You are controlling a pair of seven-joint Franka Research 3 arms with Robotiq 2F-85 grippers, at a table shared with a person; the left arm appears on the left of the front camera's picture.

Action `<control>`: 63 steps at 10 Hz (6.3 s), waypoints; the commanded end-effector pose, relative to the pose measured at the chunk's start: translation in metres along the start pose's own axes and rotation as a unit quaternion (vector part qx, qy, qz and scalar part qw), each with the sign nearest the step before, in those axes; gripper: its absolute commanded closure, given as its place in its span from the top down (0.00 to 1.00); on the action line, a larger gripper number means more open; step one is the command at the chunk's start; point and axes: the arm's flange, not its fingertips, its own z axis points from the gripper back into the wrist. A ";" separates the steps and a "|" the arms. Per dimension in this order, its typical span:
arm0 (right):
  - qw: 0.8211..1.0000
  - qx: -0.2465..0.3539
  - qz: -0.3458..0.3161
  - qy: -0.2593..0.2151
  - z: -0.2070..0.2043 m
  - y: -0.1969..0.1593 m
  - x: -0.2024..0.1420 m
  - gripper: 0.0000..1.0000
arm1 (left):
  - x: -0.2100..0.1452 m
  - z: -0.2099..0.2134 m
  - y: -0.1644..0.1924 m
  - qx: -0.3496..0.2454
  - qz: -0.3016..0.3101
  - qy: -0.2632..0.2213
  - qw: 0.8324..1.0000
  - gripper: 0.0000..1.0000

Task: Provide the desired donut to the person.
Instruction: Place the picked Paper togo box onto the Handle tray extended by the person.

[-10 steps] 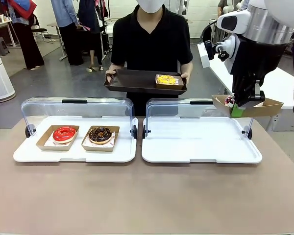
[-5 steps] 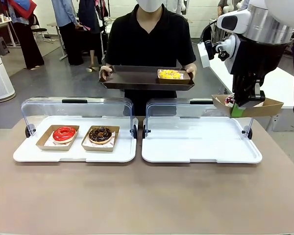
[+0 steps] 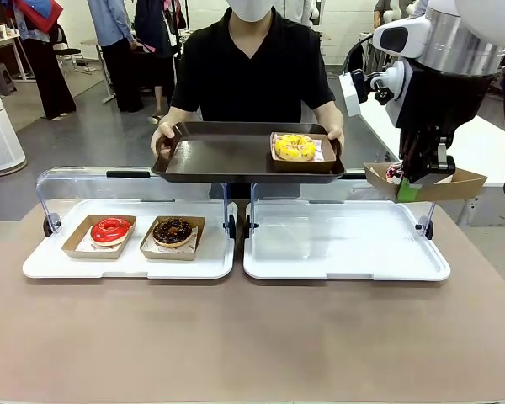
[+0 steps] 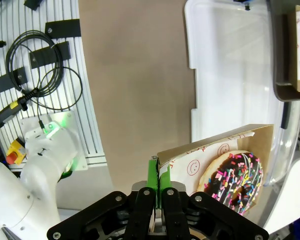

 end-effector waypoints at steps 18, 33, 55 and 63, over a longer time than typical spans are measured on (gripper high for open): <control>0.992 -0.091 -0.035 -0.084 0.026 -0.080 0.279 0.01 | -0.001 0.001 -0.001 -0.001 -0.003 -0.003 1.000 1.00; 0.994 -0.036 -0.066 -0.073 -0.014 -0.122 0.337 0.01 | -0.001 0.001 -0.001 -0.001 -0.003 -0.003 1.000 1.00; 0.999 -0.011 -0.009 -0.033 -0.050 -0.182 0.333 1.00 | -0.001 0.001 -0.001 -0.001 -0.003 -0.003 1.000 1.00; 0.999 0.000 0.005 -0.036 -0.047 -0.179 0.327 1.00 | -0.001 0.001 -0.001 -0.001 -0.003 -0.003 1.000 1.00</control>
